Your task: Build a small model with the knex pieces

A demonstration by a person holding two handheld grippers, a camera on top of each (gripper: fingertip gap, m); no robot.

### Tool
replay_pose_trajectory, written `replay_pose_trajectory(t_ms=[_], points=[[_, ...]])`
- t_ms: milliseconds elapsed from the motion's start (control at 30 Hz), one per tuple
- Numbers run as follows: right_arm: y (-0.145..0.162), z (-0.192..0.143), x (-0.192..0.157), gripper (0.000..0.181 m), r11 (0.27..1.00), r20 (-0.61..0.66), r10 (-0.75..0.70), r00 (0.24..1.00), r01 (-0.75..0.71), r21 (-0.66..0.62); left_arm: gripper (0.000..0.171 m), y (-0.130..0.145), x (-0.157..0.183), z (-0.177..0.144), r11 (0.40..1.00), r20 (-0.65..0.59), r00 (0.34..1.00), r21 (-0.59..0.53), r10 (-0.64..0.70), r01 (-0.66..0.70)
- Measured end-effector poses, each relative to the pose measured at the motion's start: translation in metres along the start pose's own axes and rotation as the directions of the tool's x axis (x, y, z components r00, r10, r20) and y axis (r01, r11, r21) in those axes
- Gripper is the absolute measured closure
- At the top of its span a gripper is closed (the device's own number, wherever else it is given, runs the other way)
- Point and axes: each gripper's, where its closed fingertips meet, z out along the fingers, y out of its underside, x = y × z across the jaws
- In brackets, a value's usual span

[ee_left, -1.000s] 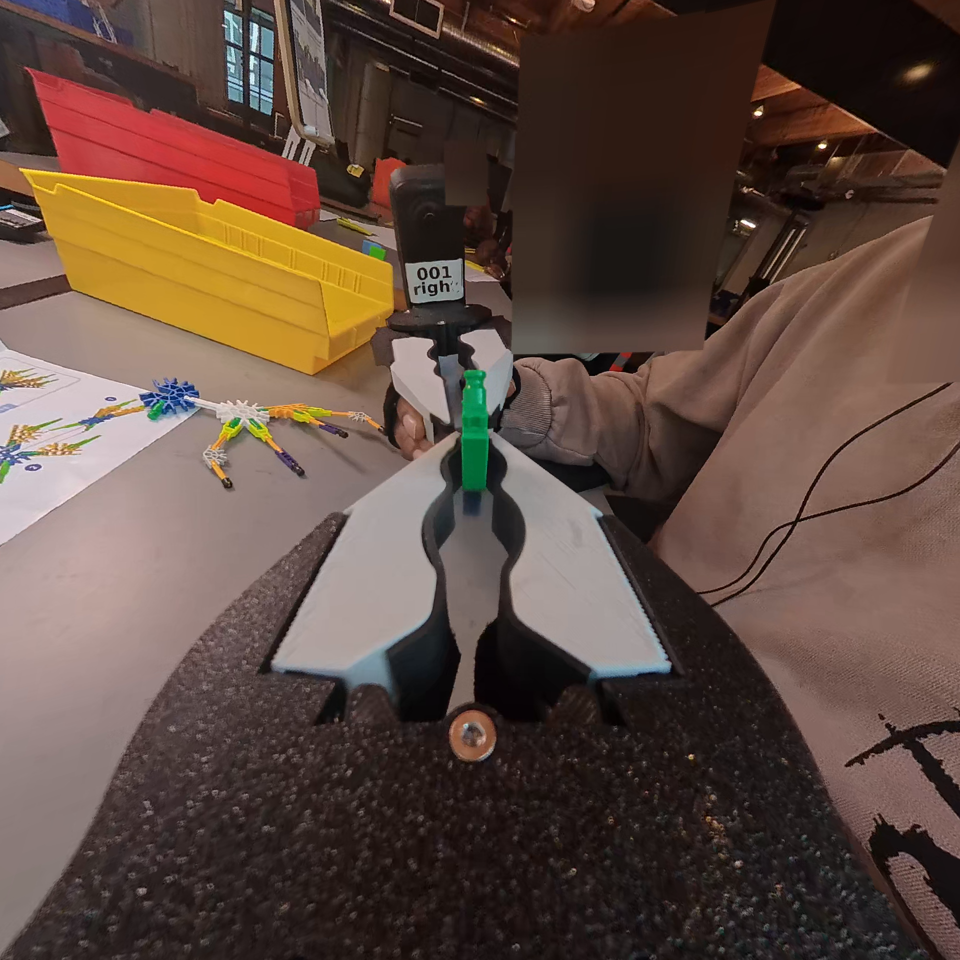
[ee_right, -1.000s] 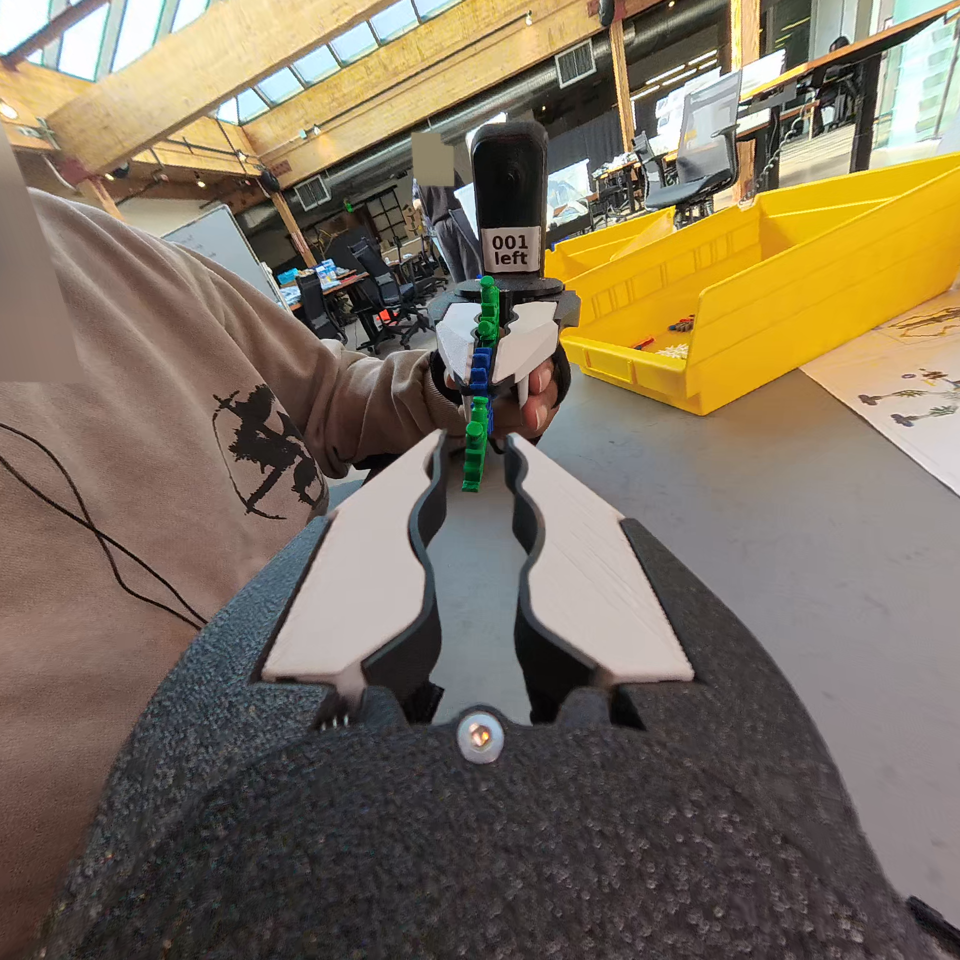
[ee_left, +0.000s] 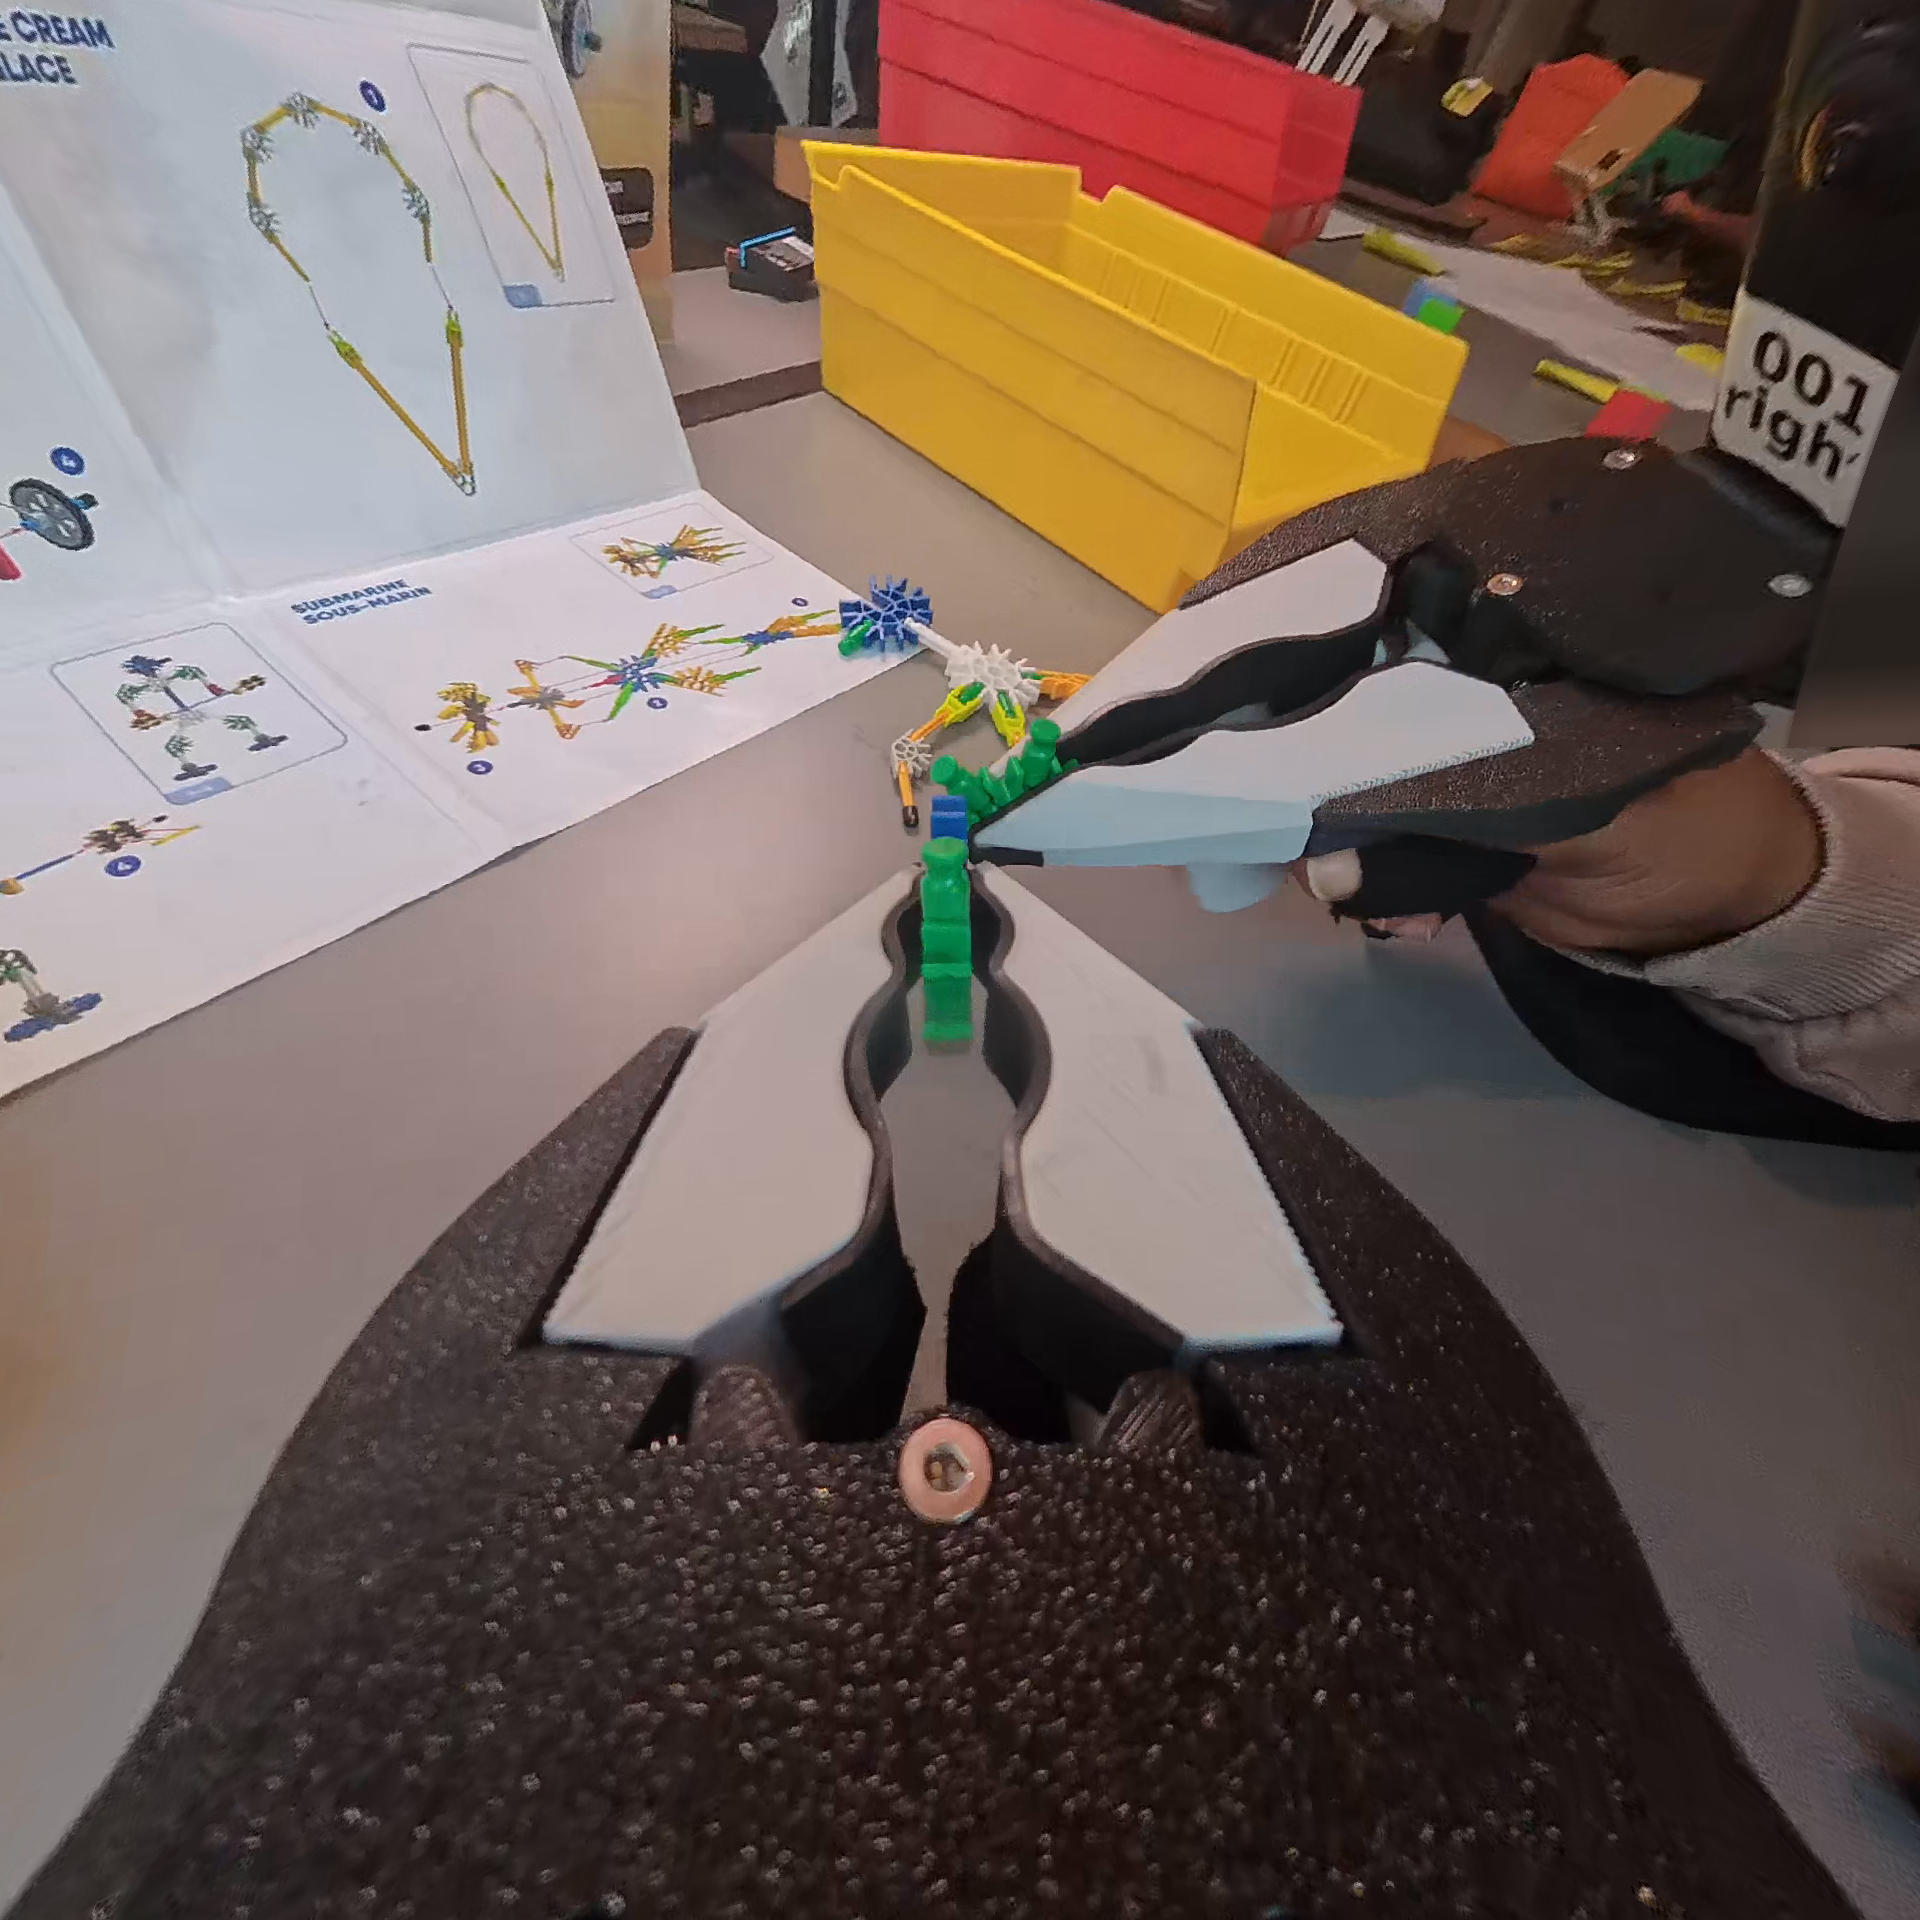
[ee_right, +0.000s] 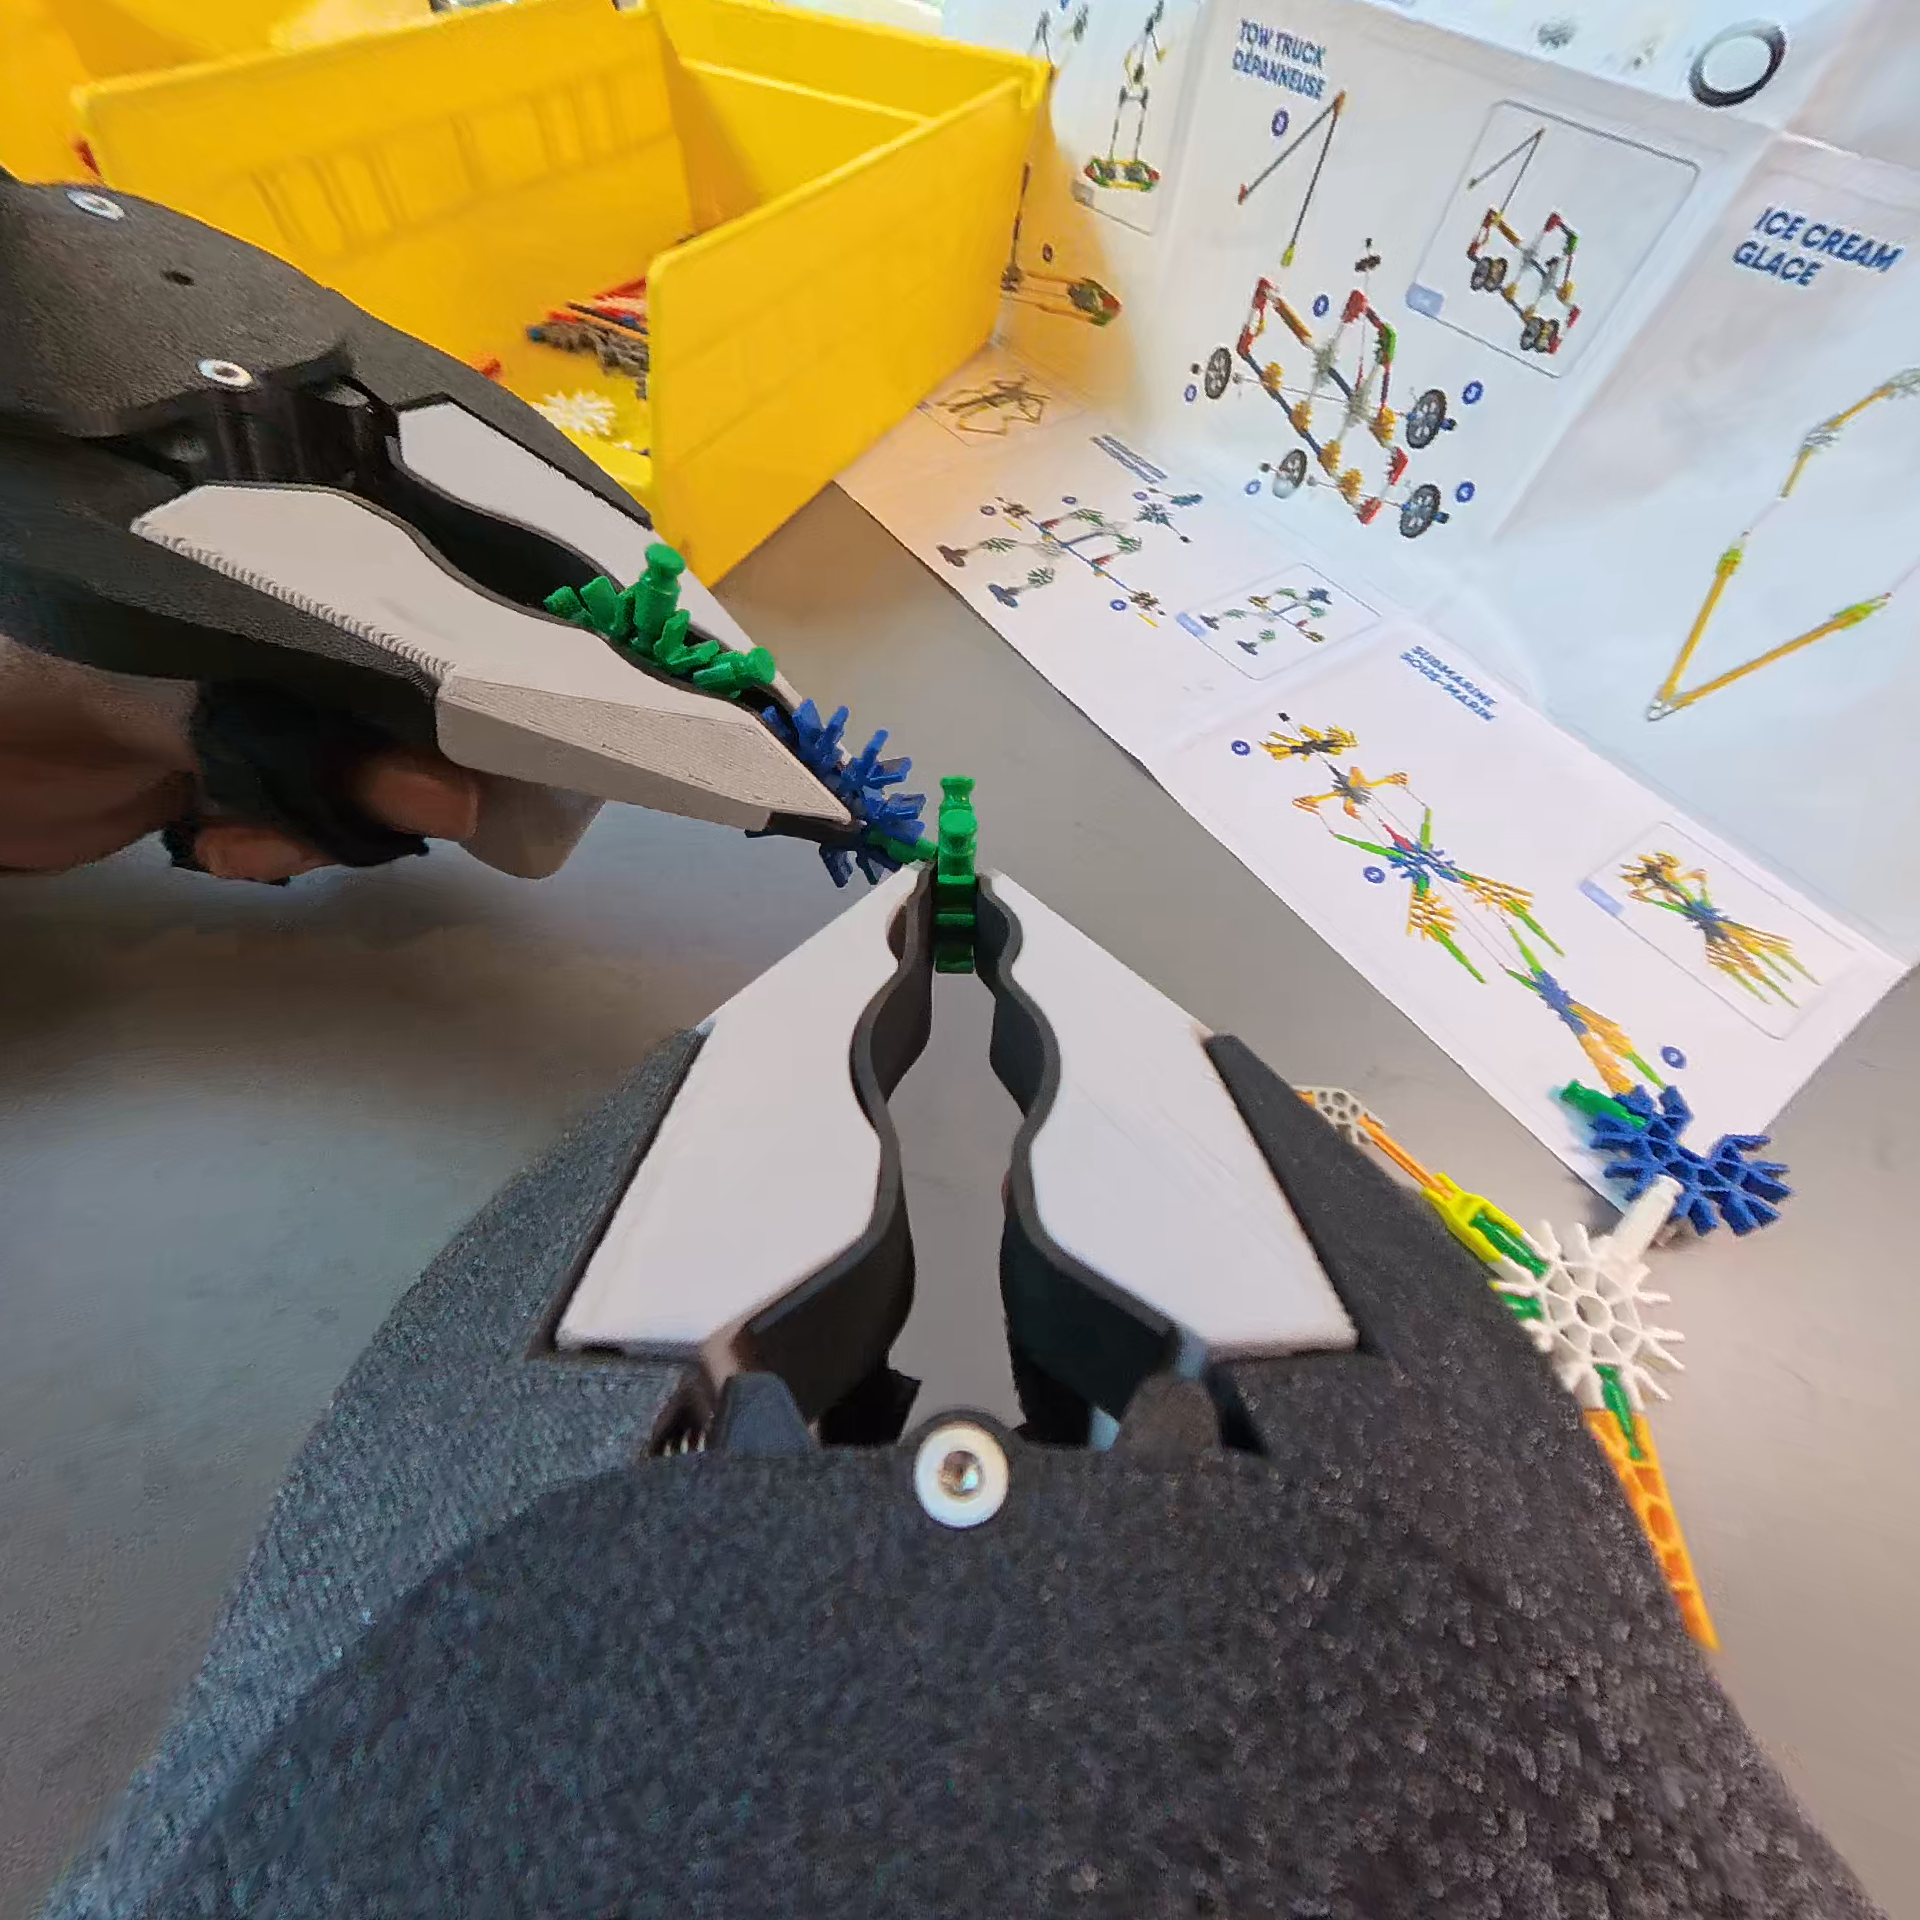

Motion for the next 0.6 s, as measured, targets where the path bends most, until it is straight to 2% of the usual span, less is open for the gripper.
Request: replay_pose_trajectory(t_ms=[133, 200, 267, 333, 400, 467, 533, 600], points=[[0.002, -0.003, 0.011, 0.176, 0.999, -0.004, 0.033, 0.999, -0.033, 0.001, 0.166, 0.0, -0.005, 0.002, 1.0, 0.002, 1.0, -0.011, 0.004, -0.004], [0.002, -0.011, 0.014, 0.177, 0.999, 0.044, 0.046, 0.998, -0.047, 0.026, 0.166, 0.004, -0.009, -0.003, 0.999, -0.03, 0.999, -0.037, -0.03, 0.029], [0.005, -0.016, 0.015, 0.176, 0.998, 0.104, 0.056, 0.993, -0.057, 0.011, 0.166, 0.016, -0.008, -0.007, 0.991, -0.103, 0.989, -0.1, -0.104, 0.093], [0.019, -0.017, 0.003, 0.176, 0.994, 0.222, 0.087, 0.971, -0.069, -0.09, 0.166, 0.037, -0.001, -0.01, 0.967, -0.182, 0.967, -0.216, -0.179, 0.139], [0.04, -0.02, -0.018, 0.176, 0.979, 0.348, 0.089, 0.933, -0.018, -0.203, 0.166, 0.061, 0.007, -0.014, 0.931, -0.223, 0.95, -0.341, -0.216, 0.132], [0.044, -0.018, -0.023, 0.176, 0.978, 0.358, 0.058, 0.932, 0.019, -0.209, 0.165, 0.072, 0.013, -0.017, 0.91, -0.245, 0.946, -0.402, -0.213, 0.1], [0.04, -0.02, -0.032, 0.176, 0.981, 0.405, 0.087, 0.91, -0.007, -0.195, 0.162, 0.071, 0.012, -0.017, 0.913, -0.245, 0.95, -0.399, -0.194, 0.083], [0.034, -0.022, -0.035, 0.176, 0.984, 0.429, 0.12, 0.895, -0.048, -0.174, 0.149, 0.07, 0.011, -0.019, 0.92, -0.261, 0.95, -0.387, -0.17, 0.059]])
